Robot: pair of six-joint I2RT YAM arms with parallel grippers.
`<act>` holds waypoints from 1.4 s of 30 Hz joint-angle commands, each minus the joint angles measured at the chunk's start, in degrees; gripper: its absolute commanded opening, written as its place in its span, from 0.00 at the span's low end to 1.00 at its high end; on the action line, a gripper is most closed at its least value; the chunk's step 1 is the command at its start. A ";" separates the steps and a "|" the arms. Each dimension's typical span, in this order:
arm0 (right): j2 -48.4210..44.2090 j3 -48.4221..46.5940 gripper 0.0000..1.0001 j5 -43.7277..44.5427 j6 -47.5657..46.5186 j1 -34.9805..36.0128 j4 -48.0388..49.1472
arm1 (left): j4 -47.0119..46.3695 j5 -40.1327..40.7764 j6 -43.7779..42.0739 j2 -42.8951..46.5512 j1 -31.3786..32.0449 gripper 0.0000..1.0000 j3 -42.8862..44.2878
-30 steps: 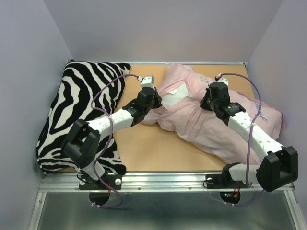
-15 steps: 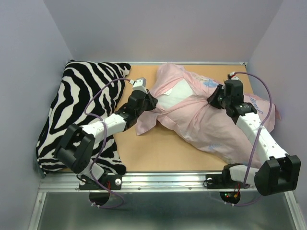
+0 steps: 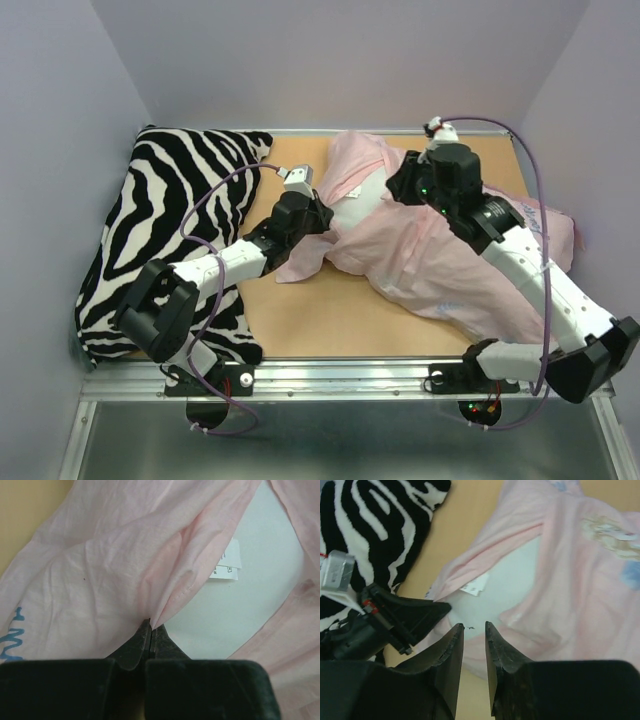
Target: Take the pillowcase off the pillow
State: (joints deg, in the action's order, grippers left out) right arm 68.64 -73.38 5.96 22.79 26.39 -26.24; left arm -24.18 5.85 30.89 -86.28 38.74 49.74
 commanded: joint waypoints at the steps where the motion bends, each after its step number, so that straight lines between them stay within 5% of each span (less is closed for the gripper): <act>1: 6.32 -5.62 0.30 5.82 -2.83 7.79 1.54 | 0.19 1.10 -1.19 0.67 0.63 0.00 1.86; 8: 16.87 -6.42 0.34 6.86 -3.01 12.02 4.53 | 0.37 0.75 -0.66 1.02 0.99 0.00 2.03; 11: 18.28 -4.05 0.59 11.61 -2.22 12.02 4.62 | 0.63 0.83 -0.75 1.64 0.99 0.00 2.21; 15: 19.77 -1.94 0.80 15.13 -2.75 12.10 4.62 | 1.24 0.57 -0.49 2.17 0.99 0.00 2.56; 24: 26.80 1.40 0.99 18.12 -2.04 13.24 4.62 | 1.59 0.22 0.22 5.16 0.99 0.00 2.91; 28: 31.54 1.05 1.00 20.58 -0.55 13.33 4.62 | 1.33 -0.66 0.39 4.81 1.07 0.00 3.18; 30: 33.22 0.96 0.97 21.38 0.50 13.33 4.79 | 0.98 -0.84 0.57 4.81 1.07 0.00 2.65; 32: 34.36 1.05 0.61 21.73 1.38 13.33 4.79 | 0.81 -0.75 0.57 4.63 1.07 0.00 2.30; 33: 33.93 1.40 0.23 22.25 2.17 13.42 4.71 | 0.72 -0.66 0.31 4.54 1.07 0.00 2.03; 35: 33.06 1.84 0.04 22.61 3.05 13.33 4.71 | 0.63 -0.75 -0.04 4.37 1.07 0.09 1.95; 38: 28.94 3.33 0.00 23.22 4.19 13.07 4.62 | -0.07 -0.92 -0.48 3.93 1.07 0.34 1.86; 42: 23.75 5.27 0.01 23.49 5.16 12.11 4.44 | -1.13 -1.36 -0.75 4.28 1.07 0.43 1.07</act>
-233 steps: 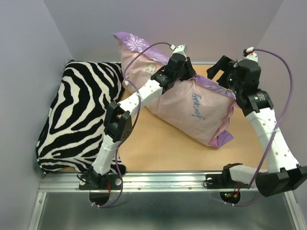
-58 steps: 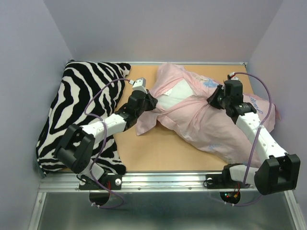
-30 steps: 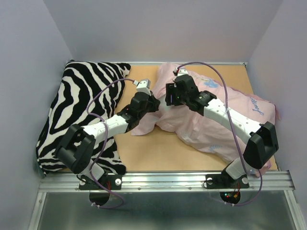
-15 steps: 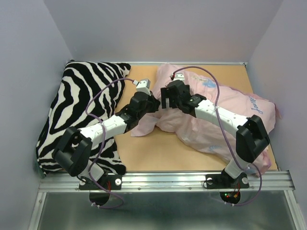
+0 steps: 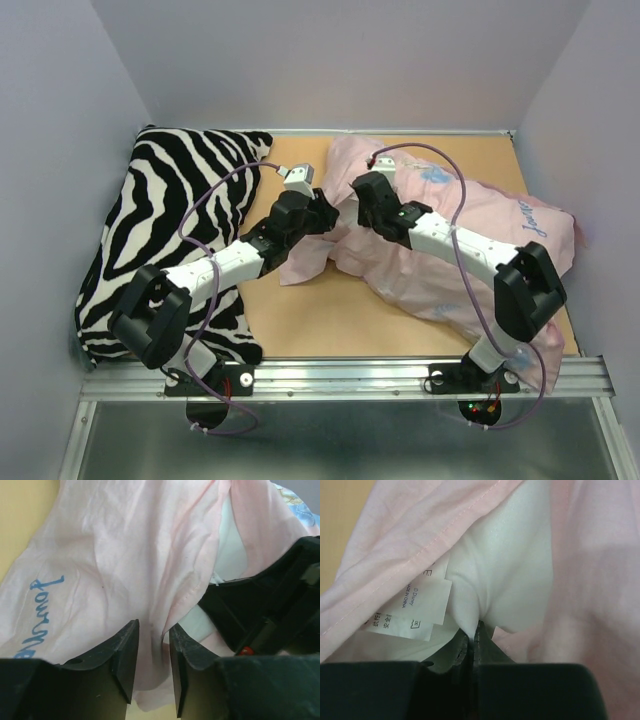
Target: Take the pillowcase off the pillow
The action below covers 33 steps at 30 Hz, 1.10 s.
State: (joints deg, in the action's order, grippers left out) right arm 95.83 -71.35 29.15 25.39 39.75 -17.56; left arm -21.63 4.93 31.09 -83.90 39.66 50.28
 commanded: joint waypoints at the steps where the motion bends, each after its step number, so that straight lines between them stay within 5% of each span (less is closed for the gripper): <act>1: -4.33 3.50 0.01 0.38 2.56 -1.69 -4.32 | -3.86 -0.01 -0.86 2.42 0.16 0.43 0.26; 6: -8.37 3.85 0.00 -0.93 2.82 -3.18 -5.20 | -2.99 2.28 -0.77 2.43 0.15 0.36 0.51; 10: -11.27 3.06 0.01 -1.29 3.09 -3.27 -5.81 | 2.27 6.30 0.63 0.32 0.07 0.00 2.62; 20: -17.25 -3.59 0.00 -3.66 1.69 -11.70 -9.15 | 4.68 14.49 7.22 1.45 -2.30 0.00 -4.48; 33: -16.12 -17.68 0.01 -3.31 0.72 -14.35 -14.16 | -5.43 10.12 12.51 -2.07 -3.36 0.00 -15.47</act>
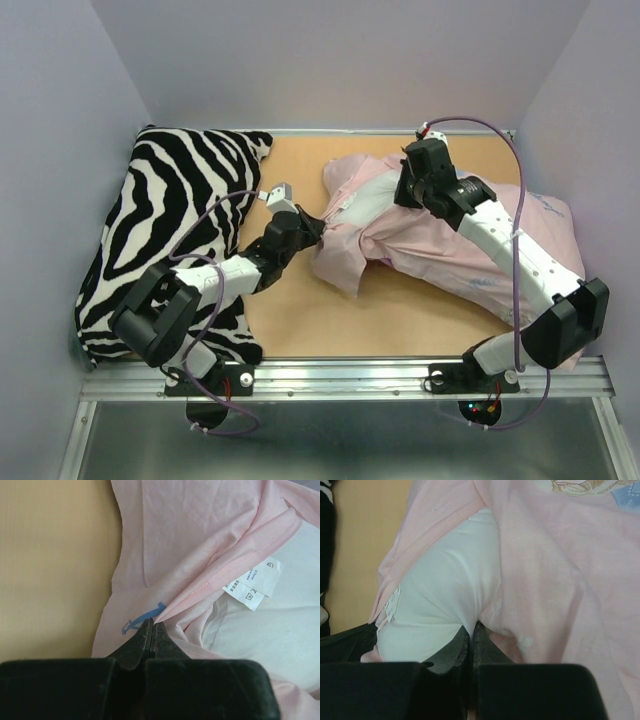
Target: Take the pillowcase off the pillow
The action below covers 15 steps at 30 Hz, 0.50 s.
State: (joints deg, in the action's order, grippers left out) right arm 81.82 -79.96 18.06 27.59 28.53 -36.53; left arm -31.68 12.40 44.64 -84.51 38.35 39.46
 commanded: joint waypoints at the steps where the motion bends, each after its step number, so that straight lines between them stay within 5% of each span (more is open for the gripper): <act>1: -1.58 -9.24 0.01 7.51 -1.49 -3.22 4.81 | 2.18 1.06 -1.75 -0.49 -1.70 0.00 -6.83; 3: -0.35 -8.20 0.01 6.02 -0.79 -3.13 4.72 | -6.00 -6.31 -4.47 2.67 -0.47 0.00 -8.69; 15: 5.45 -7.14 0.01 -0.40 -0.26 -3.05 6.38 | -5.15 -10.64 -10.01 12.70 12.10 0.00 -8.96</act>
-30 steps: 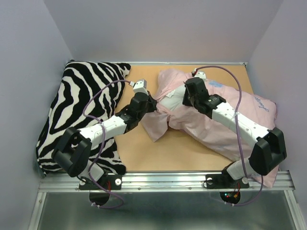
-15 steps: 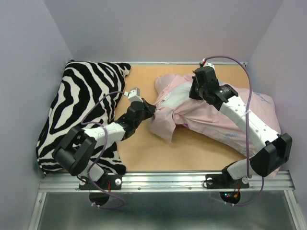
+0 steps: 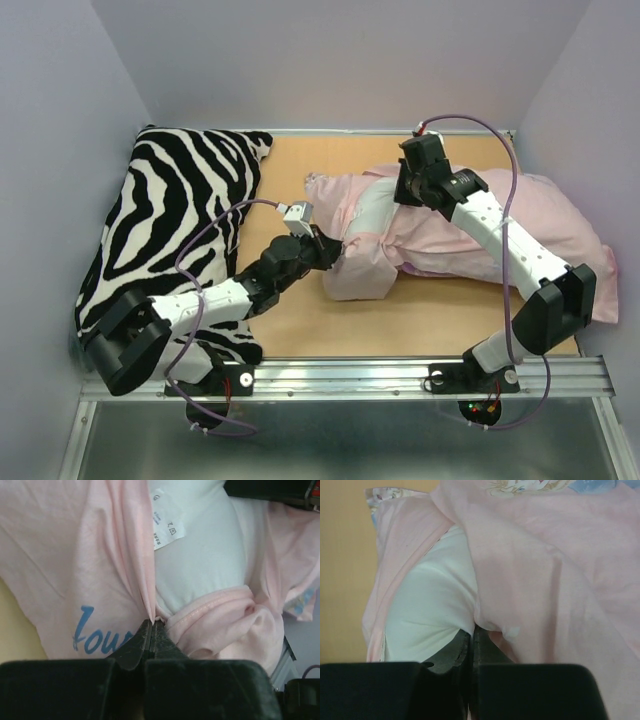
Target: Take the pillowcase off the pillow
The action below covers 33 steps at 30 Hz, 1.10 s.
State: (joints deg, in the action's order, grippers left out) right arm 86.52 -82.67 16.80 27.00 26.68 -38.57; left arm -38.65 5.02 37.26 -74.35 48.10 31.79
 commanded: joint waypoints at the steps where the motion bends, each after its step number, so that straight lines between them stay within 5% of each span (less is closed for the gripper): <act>1: 0.84 -4.43 0.01 1.30 0.33 -1.19 8.51 | 2.09 -3.78 -3.06 2.54 2.88 0.00 -1.47; 19: 5.41 -11.63 0.00 1.57 1.91 -1.19 7.72 | 6.22 8.95 -2.28 -17.84 30.73 0.00 3.71; 33: 9.19 -22.78 0.00 2.28 0.86 -1.19 3.24 | 6.31 9.75 1.86 -19.80 33.99 0.00 2.58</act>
State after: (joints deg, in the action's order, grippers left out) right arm 95.77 -94.50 14.41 26.17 26.61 -53.47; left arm -42.15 25.61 37.78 -95.02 77.06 37.69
